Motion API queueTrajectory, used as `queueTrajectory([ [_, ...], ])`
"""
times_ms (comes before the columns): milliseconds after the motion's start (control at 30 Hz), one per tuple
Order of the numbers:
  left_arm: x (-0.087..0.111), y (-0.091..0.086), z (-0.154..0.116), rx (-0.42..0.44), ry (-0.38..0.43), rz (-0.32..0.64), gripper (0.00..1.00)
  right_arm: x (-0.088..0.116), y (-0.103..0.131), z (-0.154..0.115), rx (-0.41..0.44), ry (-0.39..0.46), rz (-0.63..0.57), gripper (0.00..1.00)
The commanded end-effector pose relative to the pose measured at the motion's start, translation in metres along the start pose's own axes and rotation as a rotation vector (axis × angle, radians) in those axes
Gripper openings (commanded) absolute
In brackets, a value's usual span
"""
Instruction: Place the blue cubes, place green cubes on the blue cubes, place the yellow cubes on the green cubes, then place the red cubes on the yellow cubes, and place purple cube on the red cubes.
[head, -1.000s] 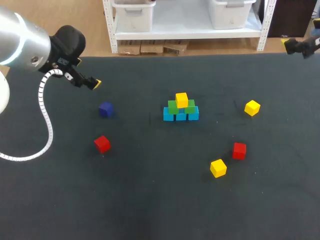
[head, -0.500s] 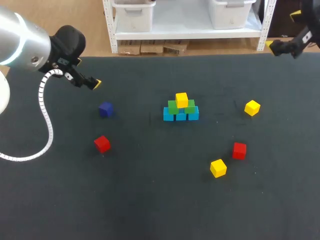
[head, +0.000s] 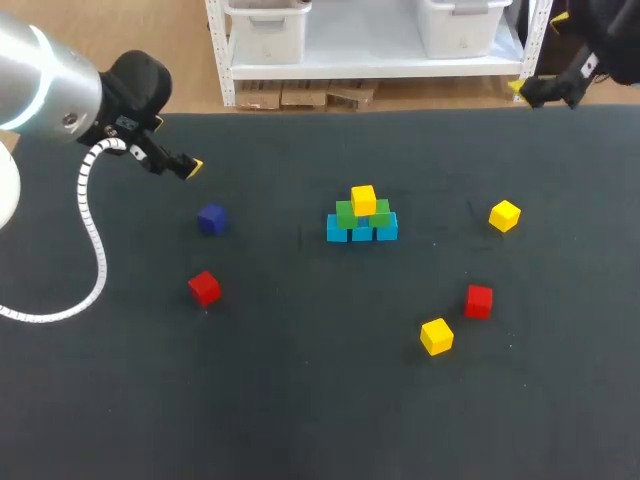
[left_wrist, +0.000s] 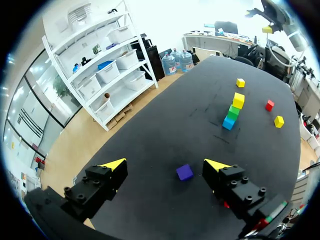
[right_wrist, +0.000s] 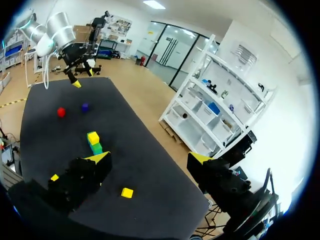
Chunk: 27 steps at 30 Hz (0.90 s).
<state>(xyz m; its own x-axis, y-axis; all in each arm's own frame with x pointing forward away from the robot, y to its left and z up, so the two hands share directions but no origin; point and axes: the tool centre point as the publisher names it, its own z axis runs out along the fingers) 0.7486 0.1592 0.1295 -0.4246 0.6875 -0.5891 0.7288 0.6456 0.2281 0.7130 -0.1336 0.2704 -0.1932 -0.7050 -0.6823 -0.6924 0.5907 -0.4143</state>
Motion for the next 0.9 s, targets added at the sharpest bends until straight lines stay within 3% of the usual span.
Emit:
queueTrajectory([
  [33, 0.001, 0.002, -0.001, 0.007, -0.006, 0.004, 1.0, 0.006, -0.001, 0.002, -0.195, 0.522, -0.043, 1.0],
  [400, 0.001, 0.002, -0.001, 0.007, -0.006, 0.004, 1.0, 0.045, -0.006, 0.001, -0.259, 0.68, -0.068, 1.0],
  [633, 0.001, 0.002, -0.001, 0.007, -0.006, 0.004, 1.0, 0.059, 0.003, 0.002, -0.325, 0.698, -0.072, 1.0],
  [900, 0.001, 0.002, -0.001, 0.007, -0.006, 0.004, 1.0, 0.07, 0.005, 0.001, -0.446, 0.653, 0.015, 1.0],
])
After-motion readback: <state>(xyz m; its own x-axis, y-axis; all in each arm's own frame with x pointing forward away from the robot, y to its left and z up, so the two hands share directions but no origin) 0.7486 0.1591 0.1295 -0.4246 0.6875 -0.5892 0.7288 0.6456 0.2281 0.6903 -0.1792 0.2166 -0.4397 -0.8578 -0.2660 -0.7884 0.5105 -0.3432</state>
